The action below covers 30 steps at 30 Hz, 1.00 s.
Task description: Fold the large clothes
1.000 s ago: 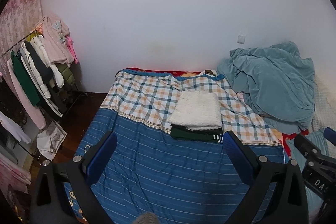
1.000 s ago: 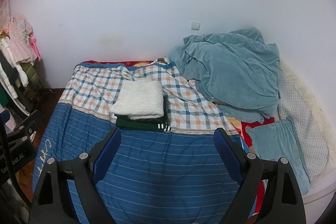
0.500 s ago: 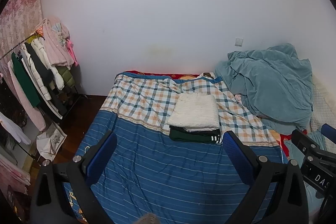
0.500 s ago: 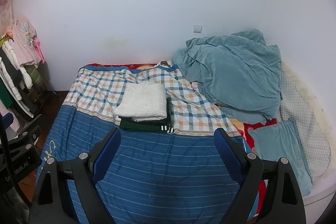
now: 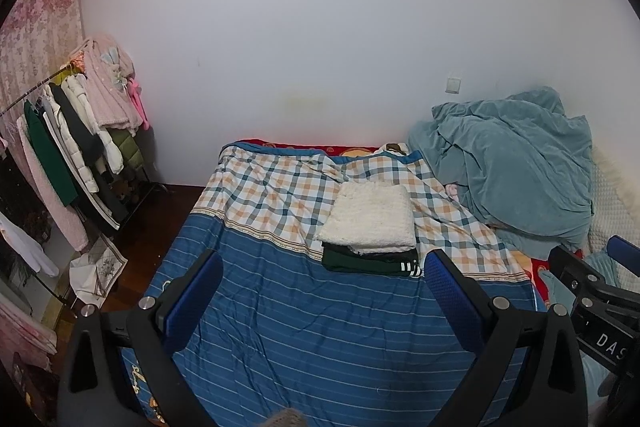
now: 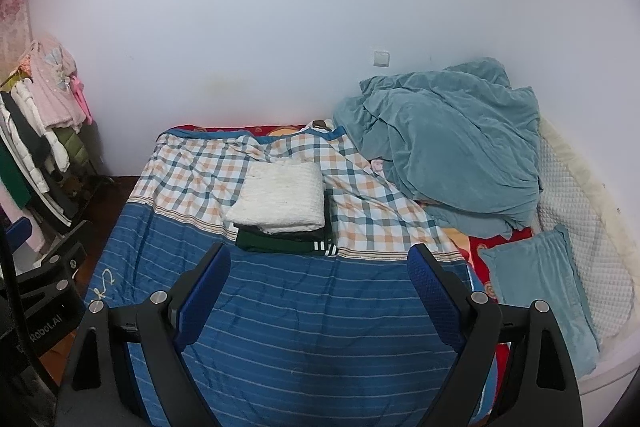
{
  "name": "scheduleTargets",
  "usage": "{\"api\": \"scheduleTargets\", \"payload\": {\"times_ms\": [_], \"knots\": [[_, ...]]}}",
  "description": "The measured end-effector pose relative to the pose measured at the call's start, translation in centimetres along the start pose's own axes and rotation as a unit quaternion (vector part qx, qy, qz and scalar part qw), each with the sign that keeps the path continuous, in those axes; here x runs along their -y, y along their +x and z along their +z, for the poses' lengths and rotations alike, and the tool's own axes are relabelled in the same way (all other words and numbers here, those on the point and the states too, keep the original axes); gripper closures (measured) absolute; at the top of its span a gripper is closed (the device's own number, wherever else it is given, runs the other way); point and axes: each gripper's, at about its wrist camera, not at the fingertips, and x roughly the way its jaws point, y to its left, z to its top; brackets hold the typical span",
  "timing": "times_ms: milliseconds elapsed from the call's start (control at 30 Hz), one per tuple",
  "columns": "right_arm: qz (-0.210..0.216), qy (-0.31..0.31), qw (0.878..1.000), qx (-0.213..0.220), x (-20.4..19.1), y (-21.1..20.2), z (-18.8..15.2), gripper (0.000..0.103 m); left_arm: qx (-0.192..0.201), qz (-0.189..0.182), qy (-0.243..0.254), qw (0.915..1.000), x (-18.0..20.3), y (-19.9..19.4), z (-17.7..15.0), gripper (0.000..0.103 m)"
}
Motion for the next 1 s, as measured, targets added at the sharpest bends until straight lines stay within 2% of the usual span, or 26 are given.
{"api": "scheduleTargets", "payload": {"times_ms": [1000], "knots": [[-0.003,0.002,1.0,0.012,-0.3,-2.1,0.1,0.012,0.015,0.003,-0.006,0.9999,-0.1,-1.0,0.5,0.0]]}}
